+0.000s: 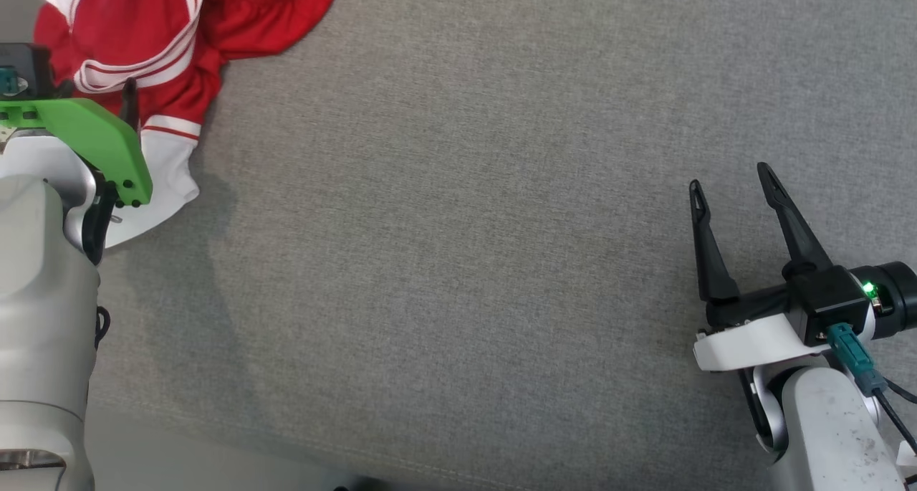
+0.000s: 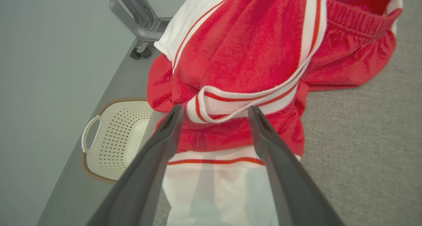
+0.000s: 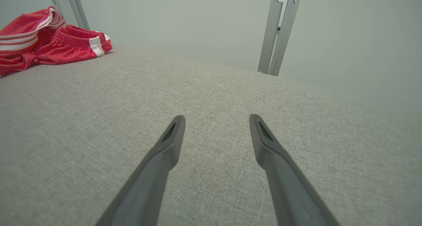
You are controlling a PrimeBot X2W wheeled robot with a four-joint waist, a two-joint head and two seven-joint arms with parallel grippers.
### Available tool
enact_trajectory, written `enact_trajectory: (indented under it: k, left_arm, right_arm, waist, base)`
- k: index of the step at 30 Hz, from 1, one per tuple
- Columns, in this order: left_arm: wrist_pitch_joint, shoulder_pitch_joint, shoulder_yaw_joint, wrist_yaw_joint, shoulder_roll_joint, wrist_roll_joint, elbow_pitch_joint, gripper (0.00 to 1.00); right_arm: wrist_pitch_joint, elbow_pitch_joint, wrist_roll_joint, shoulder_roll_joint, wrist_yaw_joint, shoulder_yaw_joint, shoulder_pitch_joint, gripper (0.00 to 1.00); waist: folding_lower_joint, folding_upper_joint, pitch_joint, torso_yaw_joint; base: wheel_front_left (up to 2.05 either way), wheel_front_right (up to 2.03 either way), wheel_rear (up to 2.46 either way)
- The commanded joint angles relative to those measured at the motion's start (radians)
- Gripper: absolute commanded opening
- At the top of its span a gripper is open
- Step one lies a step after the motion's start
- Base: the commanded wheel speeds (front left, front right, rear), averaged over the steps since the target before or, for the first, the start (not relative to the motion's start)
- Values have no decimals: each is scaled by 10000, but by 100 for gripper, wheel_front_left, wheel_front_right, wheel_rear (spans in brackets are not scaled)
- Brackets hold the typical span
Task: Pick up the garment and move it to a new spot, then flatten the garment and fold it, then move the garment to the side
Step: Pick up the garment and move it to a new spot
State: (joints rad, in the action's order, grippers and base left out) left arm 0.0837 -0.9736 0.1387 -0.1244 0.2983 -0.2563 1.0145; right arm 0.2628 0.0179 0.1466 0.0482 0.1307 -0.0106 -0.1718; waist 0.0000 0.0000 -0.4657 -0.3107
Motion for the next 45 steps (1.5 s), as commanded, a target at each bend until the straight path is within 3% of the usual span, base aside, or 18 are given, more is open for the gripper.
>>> enact_trajectory:
  k: [1,6,9,10,18,28,36,45]
  left_arm:
    - [-88,-250,4,30,152,-77,169,100]
    - [-605,-505,-17,335,203,-64,782,97]
    - [-914,-636,54,354,201,-25,1077,30]
    - [-1001,-671,73,370,211,-5,1139,2]
    - [-1667,-900,428,300,418,240,1548,0]
    - [-2073,-1550,1139,48,568,589,1176,0]
    - [-1961,-2134,2159,-54,98,692,222,0]
    - [-1479,-2646,4089,-57,-833,-597,-2126,0]
  right_arm:
    - [32,-83,87,37,1,-29,-189,100]
    - [32,-92,26,39,1,-46,-244,100]
    - [32,6,-53,39,1,-50,-235,100]
    - [32,31,-78,39,1,-43,-253,100]
    - [32,312,-484,39,1,97,-256,100]
    - [32,778,-1418,33,1,-180,226,100]
    - [32,1021,-2069,33,1,-816,915,100]
    - [32,1117,-2474,34,1,-1323,1330,100]
  waist:
    - [0,0,-616,501]
    - [0,0,-702,507]
    - [0,0,-597,465]
    - [0,0,-546,453]
    - [0,0,420,513]
    - [0,0,2508,1079]
    - [0,0,3873,1775]
    - [0,0,4505,2792]
  base:
    - [0,0,0]
    - [0,0,0]
    - [0,0,0]
    - [0,0,0]
    - [0,0,0]
    - [0,0,0]
    - [0,0,0]
    - [0,0,0]
